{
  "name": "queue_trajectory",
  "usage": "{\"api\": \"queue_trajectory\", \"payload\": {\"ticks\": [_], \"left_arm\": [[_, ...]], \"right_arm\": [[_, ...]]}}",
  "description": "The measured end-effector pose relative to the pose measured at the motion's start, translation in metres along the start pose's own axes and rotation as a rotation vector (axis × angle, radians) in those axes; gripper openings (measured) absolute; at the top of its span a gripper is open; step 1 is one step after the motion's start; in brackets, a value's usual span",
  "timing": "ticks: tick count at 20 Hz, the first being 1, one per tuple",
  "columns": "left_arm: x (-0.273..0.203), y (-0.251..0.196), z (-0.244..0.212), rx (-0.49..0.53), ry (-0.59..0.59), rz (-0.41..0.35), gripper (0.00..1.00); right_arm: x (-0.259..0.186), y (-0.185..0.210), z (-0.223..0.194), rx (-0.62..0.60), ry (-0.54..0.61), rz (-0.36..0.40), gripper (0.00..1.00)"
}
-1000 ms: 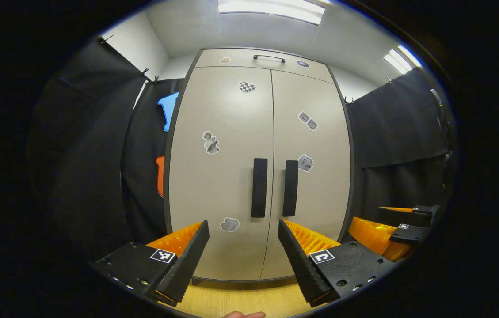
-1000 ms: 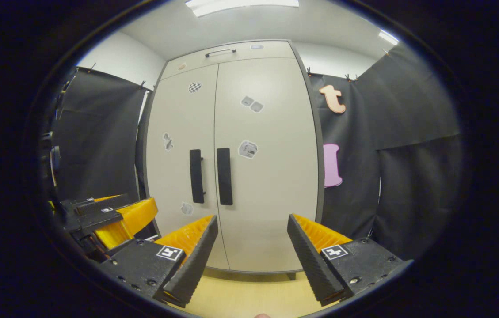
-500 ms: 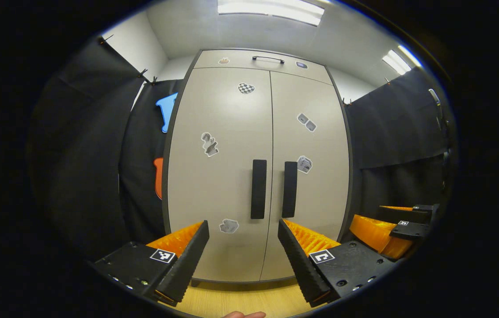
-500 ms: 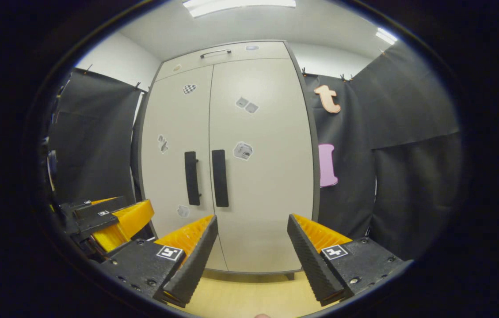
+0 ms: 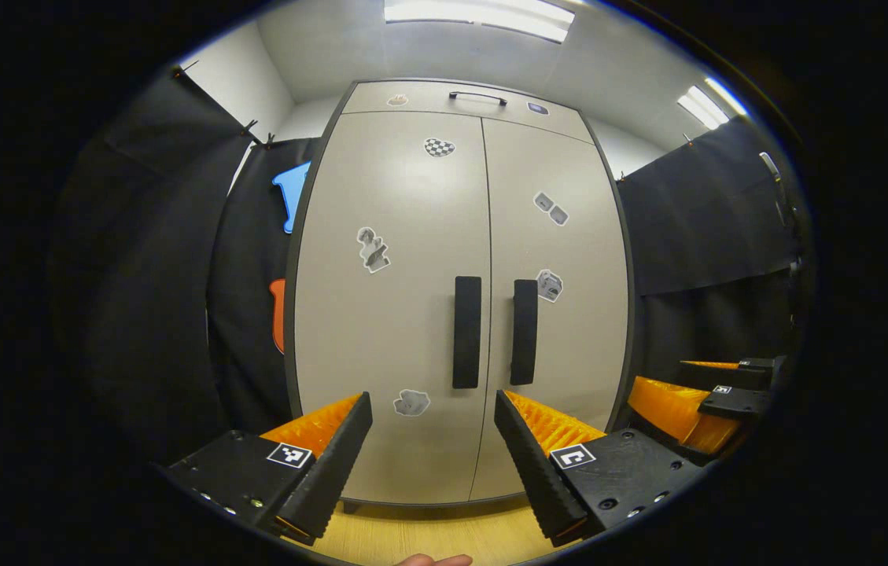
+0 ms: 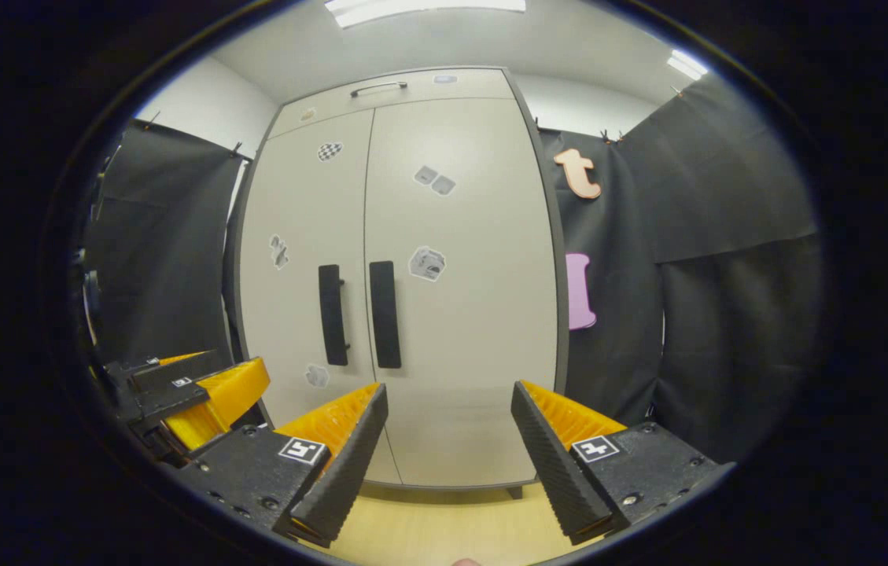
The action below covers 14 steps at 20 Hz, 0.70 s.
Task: Open the right door of the double-door shoe cabinet with the right hand, and open the left door with the left hand.
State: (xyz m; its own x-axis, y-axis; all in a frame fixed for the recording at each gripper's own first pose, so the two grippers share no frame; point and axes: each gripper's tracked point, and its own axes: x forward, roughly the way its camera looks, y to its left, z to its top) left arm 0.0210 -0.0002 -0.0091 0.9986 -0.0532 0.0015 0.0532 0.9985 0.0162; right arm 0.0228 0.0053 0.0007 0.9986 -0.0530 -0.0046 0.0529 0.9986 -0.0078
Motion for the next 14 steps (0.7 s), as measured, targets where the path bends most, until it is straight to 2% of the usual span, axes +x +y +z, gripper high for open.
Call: {"api": "queue_trajectory", "payload": {"ticks": [7, 8, 10, 12, 13, 14], "left_arm": [[-0.005, 0.010, -0.008, 0.004, 0.021, -0.004, 0.94], [-0.008, 0.011, -0.009, 0.011, 0.025, -0.007, 0.94], [-0.014, 0.012, -0.010, 0.023, 0.025, -0.008, 0.94], [-0.021, 0.014, -0.012, 0.026, 0.029, -0.007, 0.94], [-0.024, 0.015, -0.015, 0.025, 0.035, -0.009, 0.94], [-0.026, 0.016, -0.018, 0.024, 0.044, -0.009, 0.94]], "right_arm": [[0.050, 0.020, 0.023, -0.017, -0.020, 0.028, 0.99], [0.059, 0.025, 0.028, -0.027, -0.026, 0.033, 0.95], [0.079, 0.034, 0.036, -0.052, -0.039, 0.035, 0.99], [0.097, 0.042, 0.046, -0.071, -0.068, 0.026, 0.95], [0.106, 0.047, 0.049, -0.076, -0.074, 0.020, 0.99], [0.116, 0.053, 0.048, -0.074, -0.067, 0.020, 0.99]]}}
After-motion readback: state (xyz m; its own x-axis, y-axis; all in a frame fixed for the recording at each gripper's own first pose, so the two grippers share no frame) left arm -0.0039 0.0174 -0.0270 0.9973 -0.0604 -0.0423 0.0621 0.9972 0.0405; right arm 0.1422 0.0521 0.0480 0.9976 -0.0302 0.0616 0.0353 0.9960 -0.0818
